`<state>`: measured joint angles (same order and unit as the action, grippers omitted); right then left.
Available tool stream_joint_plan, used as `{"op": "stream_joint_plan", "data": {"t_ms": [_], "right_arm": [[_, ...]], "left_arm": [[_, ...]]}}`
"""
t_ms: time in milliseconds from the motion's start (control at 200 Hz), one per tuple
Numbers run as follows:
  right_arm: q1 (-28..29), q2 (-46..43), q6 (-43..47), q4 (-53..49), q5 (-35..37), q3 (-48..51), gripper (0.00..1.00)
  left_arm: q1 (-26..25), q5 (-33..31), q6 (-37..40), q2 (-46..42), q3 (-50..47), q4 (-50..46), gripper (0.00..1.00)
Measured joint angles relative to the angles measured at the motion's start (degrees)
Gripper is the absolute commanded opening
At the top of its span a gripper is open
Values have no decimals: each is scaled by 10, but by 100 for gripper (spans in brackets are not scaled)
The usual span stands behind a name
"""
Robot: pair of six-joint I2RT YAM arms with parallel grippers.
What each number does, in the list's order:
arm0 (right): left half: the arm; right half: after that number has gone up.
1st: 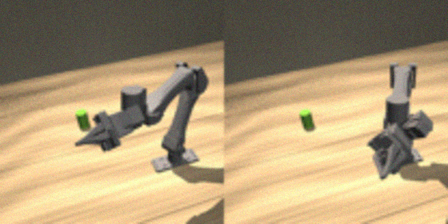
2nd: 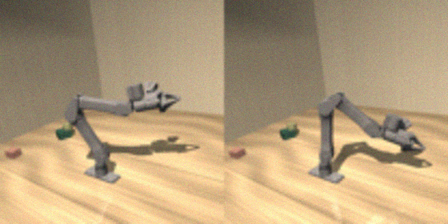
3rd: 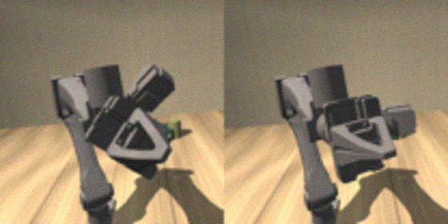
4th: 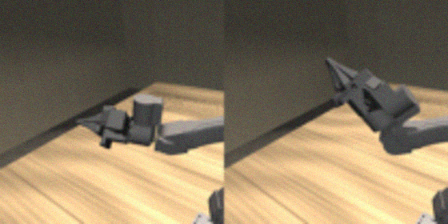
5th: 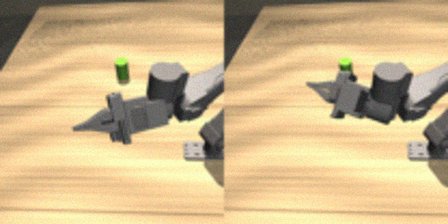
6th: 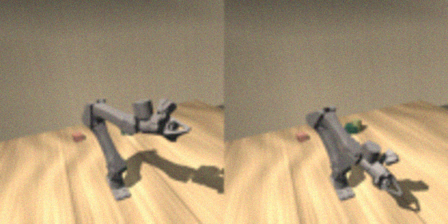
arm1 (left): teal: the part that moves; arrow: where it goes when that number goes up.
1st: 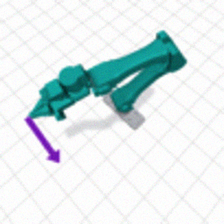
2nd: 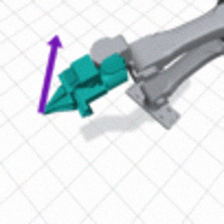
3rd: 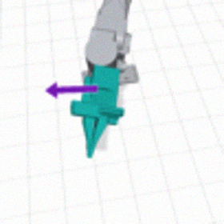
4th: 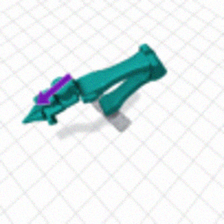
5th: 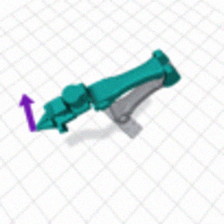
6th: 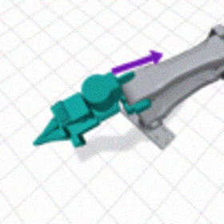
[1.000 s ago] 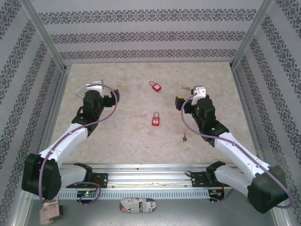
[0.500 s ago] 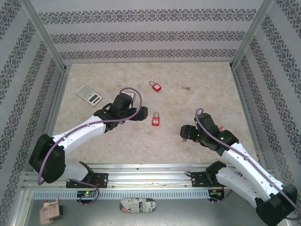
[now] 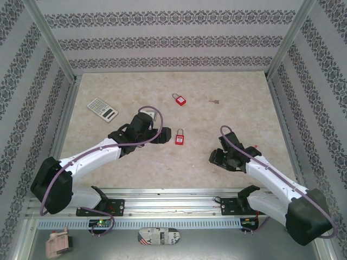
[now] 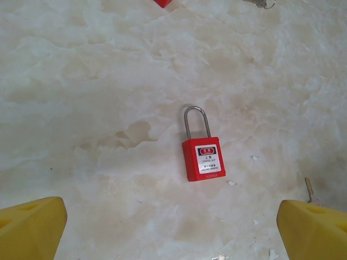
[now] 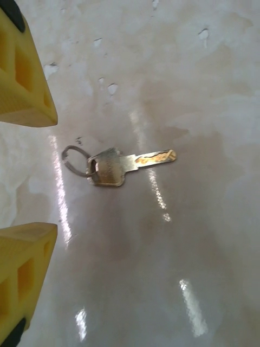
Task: Unlock with the key
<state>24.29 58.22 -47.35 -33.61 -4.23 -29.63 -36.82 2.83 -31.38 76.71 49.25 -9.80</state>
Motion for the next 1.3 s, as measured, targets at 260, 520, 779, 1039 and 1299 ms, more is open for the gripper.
{"op": "stream_joint_plan", "data": {"t_ms": [260, 520, 779, 1039, 1299], "right_arm": [[-2, 61, 6, 23, -26, -6, 45], [-6, 66, 7, 34, -29, -6, 42], [-6, 87, 10, 35, -30, -9, 37], [-6, 108, 13, 40, -32, -17, 32], [-6, 121, 24, 43, -37, -19, 23]], "left_arm": [[0, -2, -2, -6, -10, 0, 100], [0, -11, -2, -10, -10, 0, 100], [0, -16, -2, -10, -14, 2, 100], [0, -17, -2, -12, -23, 2, 100], [0, -18, -4, -13, -25, 3, 100]]}}
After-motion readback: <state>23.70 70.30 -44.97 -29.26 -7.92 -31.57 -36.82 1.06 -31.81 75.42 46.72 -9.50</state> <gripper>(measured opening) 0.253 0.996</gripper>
